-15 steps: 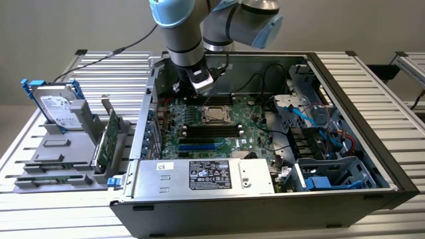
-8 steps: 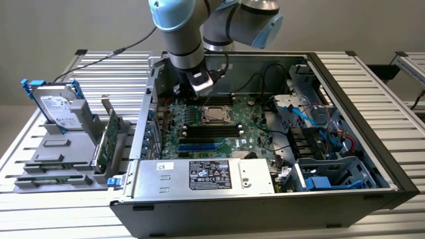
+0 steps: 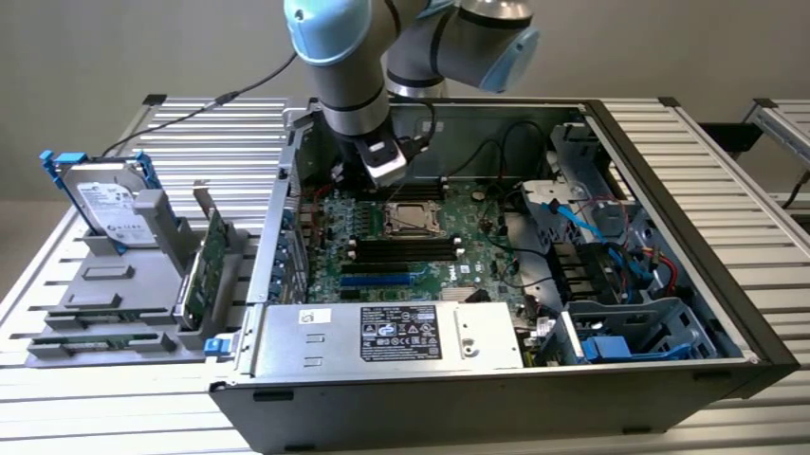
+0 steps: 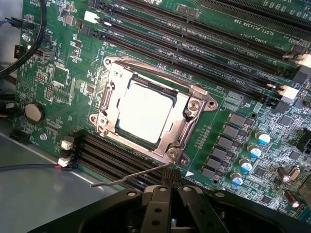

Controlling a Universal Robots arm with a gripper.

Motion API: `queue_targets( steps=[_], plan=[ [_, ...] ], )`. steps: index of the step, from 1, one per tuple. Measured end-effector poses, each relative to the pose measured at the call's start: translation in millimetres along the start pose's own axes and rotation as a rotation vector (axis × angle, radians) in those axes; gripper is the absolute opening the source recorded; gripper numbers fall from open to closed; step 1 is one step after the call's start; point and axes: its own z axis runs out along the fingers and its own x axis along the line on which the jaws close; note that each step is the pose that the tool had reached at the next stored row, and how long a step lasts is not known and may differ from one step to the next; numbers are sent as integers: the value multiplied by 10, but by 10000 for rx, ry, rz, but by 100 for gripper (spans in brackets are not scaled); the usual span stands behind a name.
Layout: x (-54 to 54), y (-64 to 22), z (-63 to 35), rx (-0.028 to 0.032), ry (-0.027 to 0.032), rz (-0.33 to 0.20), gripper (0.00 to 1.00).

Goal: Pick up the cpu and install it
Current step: 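Install the first cpu locking lever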

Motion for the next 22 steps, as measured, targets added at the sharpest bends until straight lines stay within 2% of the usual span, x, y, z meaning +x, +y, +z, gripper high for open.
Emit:
queue_targets(
  steps=[22],
  plan=[
    [111,46,23,-6,6,27,11]
  ],
)
